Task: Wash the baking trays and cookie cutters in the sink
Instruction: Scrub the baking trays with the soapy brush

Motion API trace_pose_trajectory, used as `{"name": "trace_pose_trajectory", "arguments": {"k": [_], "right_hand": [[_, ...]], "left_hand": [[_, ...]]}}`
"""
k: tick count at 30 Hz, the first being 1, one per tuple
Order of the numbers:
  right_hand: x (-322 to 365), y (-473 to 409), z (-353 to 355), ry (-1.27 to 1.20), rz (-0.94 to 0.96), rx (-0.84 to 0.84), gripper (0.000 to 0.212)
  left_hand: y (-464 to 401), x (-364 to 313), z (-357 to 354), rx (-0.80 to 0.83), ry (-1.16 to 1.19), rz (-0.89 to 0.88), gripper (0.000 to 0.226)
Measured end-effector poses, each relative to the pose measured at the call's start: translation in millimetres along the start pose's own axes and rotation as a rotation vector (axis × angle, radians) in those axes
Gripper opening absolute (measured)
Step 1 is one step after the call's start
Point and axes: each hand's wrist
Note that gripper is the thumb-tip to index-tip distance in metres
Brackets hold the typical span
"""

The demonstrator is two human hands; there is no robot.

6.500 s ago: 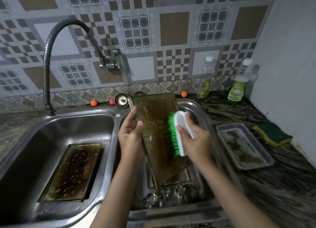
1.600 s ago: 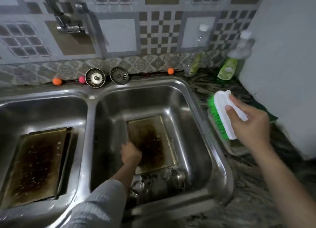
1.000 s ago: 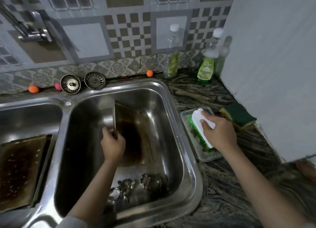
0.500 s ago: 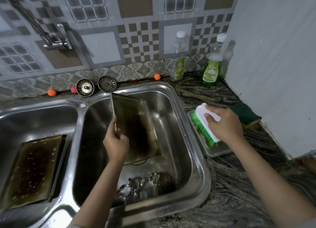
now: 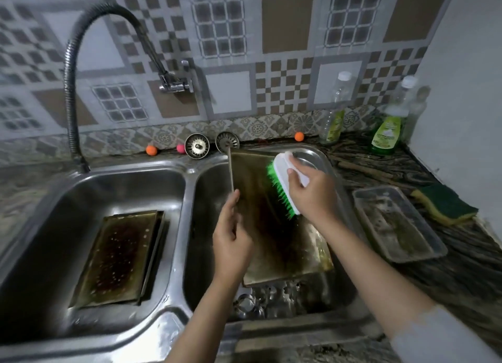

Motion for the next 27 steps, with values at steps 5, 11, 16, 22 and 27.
{"name": "trace_pose_trajectory", "arguments": {"k": [5,11,16,22,27], "right_hand": [[32.4,21.9,-37.4,-0.099,0.095,0.088,0.033],[-11.7,19.2,-30.2,-0.032,0.054,0.097,0.032],[17.7,26.6,-45.9,-0.154,0.051,-0.032,0.031],[-20.5,32.4,-25.9,-0.111,0.029,-0.084,0.030],[5.9,54.3,-43.5,-0.233,0.006,-0.061,0.032]], "left_hand": [[-6.0,6.1,4.5,0.016,0.055,0.004,0.047],[-33.2,18.1,35.0,-0.105,0.035,-0.056,0.046],[-26.8,18.2,3.3,0.086,0.063,-0.044,0.053],[-34.1,20.2,10.2,0.012,0.097,-0.061,0.053],[-31.5,22.2,-4.5,0.045,0.091,-0.061,0.051]]}}
Point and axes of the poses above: each hand's wrist, its own y-axis away from the middle knuckle, its own z-axis out of the back of the hand, x = y × z, and after that the axes turned 5 degrees about -z, right-handed
